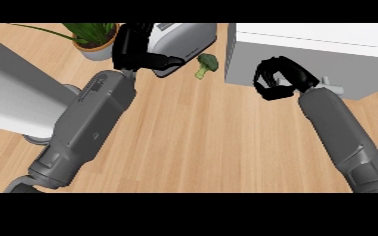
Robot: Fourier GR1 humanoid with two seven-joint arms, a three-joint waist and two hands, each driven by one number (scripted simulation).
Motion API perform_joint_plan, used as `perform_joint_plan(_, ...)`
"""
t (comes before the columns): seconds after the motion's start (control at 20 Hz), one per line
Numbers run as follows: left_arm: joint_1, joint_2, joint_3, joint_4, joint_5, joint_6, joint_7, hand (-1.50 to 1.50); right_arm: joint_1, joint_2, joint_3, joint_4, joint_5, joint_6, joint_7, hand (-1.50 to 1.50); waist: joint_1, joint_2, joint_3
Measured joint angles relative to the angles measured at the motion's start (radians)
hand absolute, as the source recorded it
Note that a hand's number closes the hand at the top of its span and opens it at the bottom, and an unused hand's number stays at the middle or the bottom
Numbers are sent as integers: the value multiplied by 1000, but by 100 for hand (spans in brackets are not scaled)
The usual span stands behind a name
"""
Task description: Pick up the cup, place it into the drawer and close the drawer
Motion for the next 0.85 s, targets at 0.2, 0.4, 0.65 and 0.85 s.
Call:
perform_joint_plan(0.2, 26, 13, -6, -19, 2, -25, 8, -150, 3, -16, -18, -2, -37, 69, -8, 150, 11, 1, 2)
perform_joint_plan(0.4, 41, 24, -9, -34, 3, -47, 11, -150, 11, -32, -31, -16, -68, 127, -9, 150, 20, 5, 3)
perform_joint_plan(0.65, 63, 33, -10, -49, 10, -73, 14, -150, 26, -52, -43, -41, -101, 189, -2, 150, 34, 10, 6)
perform_joint_plan(0.85, 75, 31, -14, -61, 13, -88, 17, -150, 34, -61, -54, -61, -129, 231, 13, 150, 41, 14, 9)
